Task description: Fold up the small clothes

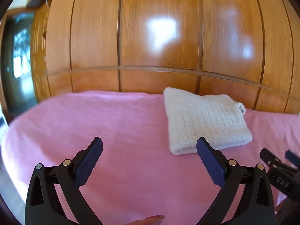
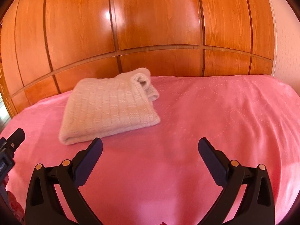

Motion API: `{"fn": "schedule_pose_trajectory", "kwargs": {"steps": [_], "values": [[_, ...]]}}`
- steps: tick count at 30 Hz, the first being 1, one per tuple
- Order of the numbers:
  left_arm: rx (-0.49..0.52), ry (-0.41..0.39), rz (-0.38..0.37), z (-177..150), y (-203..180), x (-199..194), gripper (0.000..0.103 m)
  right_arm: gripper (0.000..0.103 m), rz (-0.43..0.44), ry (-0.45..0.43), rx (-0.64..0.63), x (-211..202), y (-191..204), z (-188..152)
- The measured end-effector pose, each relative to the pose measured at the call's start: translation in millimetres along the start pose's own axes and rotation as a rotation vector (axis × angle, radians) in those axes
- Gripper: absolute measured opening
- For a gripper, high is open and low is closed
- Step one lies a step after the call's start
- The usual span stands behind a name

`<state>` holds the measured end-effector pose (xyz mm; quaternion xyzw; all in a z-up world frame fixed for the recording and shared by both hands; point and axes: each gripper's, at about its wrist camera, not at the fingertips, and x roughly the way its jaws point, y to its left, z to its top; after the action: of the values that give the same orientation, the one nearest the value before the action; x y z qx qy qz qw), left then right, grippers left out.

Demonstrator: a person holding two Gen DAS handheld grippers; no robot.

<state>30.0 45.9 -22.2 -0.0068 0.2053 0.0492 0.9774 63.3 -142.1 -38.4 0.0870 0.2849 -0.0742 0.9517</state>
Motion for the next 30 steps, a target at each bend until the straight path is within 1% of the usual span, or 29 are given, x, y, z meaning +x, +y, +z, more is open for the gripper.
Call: {"fn": "schedule_pose_trajectory", "kwargs": {"steps": [2,3,6,10,12,15,19,30], "values": [[0.019,0.008,-0.020,0,-1,-7,0.099,0.101,-0.008,0.002,-0.023,-9,4,-1],[0.014,0.011,-0.025,0,-1,-10,0.099,0.101,-0.022,-0.006,-0.039,-15,8,0],[-0.010,0.013,-0.029,1,2,-18,0.099,0.101,-0.009,-0.021,-0.052,-30,13,1],[-0.010,0.012,-0.009,5,6,-22,0.099,0.101,-0.016,-0.022,-0.048,-41,13,4],[-0.005,0.011,-0.006,6,7,-24,0.099,0.101,-0.006,-0.031,-0.036,-45,11,6],[0.000,0.030,-0.003,6,5,-25,0.099,0.101,-0.010,-0.031,-0.041,-47,11,8],[-0.019,0.050,-0.008,7,8,-24,0.099,0.101,-0.008,-0.034,-0.045,-48,12,9],[-0.022,0.058,-0.012,7,8,-23,0.099,0.101,-0.009,-0.032,-0.034,-48,8,11]]}}
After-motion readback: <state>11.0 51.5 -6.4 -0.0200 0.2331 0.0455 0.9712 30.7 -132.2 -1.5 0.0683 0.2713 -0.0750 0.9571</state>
